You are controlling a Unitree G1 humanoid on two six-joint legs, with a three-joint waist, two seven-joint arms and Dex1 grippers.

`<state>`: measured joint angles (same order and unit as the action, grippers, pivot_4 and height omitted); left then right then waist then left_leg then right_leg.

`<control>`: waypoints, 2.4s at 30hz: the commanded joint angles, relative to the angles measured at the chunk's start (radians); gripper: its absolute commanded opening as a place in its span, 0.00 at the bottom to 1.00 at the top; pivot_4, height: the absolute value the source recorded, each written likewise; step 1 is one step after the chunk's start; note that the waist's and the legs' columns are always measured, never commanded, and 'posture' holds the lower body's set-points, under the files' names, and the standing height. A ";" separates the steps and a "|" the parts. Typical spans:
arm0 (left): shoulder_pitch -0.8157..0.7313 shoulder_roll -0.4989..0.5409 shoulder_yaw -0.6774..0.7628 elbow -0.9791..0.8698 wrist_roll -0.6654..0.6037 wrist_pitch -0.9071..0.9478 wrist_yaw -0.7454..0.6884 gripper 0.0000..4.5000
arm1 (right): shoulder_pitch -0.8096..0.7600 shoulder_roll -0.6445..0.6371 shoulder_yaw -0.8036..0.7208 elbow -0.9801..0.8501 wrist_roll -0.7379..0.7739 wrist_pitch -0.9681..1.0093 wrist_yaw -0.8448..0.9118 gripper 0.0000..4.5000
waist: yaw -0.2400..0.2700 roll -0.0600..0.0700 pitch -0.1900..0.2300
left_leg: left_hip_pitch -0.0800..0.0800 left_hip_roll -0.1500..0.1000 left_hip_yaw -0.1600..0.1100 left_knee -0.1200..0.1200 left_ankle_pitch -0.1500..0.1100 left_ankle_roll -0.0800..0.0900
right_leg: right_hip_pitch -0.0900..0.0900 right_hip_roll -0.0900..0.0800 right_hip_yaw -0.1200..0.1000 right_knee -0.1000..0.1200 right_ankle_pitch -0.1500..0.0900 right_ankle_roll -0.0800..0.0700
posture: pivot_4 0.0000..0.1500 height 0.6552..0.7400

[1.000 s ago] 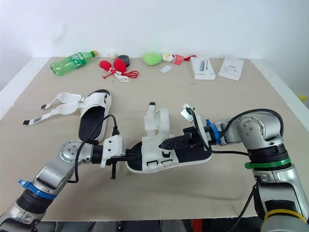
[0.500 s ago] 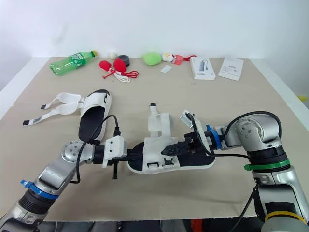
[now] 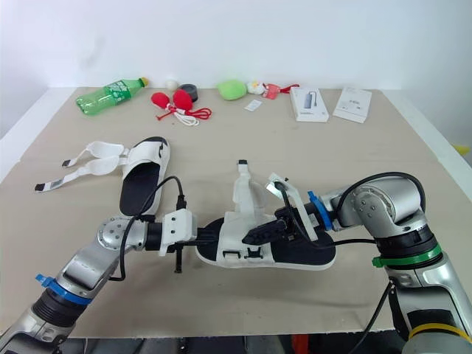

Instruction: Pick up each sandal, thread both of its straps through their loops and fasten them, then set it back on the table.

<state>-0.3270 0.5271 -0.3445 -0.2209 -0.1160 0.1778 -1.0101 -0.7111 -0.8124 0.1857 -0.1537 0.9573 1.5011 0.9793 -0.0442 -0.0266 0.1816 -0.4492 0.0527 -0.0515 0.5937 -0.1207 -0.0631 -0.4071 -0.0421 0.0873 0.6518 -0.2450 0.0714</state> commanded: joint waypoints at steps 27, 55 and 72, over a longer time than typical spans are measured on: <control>-0.008 0.019 -0.024 0.009 0.013 -0.004 -0.020 0.00 | 0.036 -0.059 -0.024 -0.093 -0.057 -0.176 0.097 0.42 | 0.000 0.000 -0.001 | 0.000 0.000 0.000 0.001 0.000 0.000 | 0.000 0.000 0.000 0.000 0.000 0.000 | 1.00 1.00; -0.003 0.019 -0.033 0.006 0.022 -0.008 -0.030 0.00 | 0.095 -0.004 -0.145 -0.107 -0.013 -0.058 -0.006 0.01 | -0.001 0.000 -0.001 | 0.000 0.000 -0.001 0.001 -0.001 0.001 | 0.000 0.000 0.000 0.000 0.000 0.000 | 1.00 1.00; -0.020 0.018 -0.017 0.040 0.015 -0.023 -0.038 0.00 | 0.166 -0.370 -0.047 -0.125 0.021 -0.126 0.404 0.98 | 0.002 0.001 -0.001 | 0.000 0.000 0.000 0.001 -0.001 0.001 | 0.000 -0.001 0.000 -0.001 -0.001 0.000 | 1.00 1.00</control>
<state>-0.3481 0.5364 -0.3575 -0.2027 -0.1093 0.1541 -1.0446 -0.6211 -1.1353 0.1119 -0.1784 0.9240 1.3523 1.3184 -0.0418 -0.0254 0.1809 -0.4497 0.0524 -0.0512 0.5945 -0.1221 -0.0622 -0.4070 -0.0431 0.0869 0.6505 -0.2457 0.0713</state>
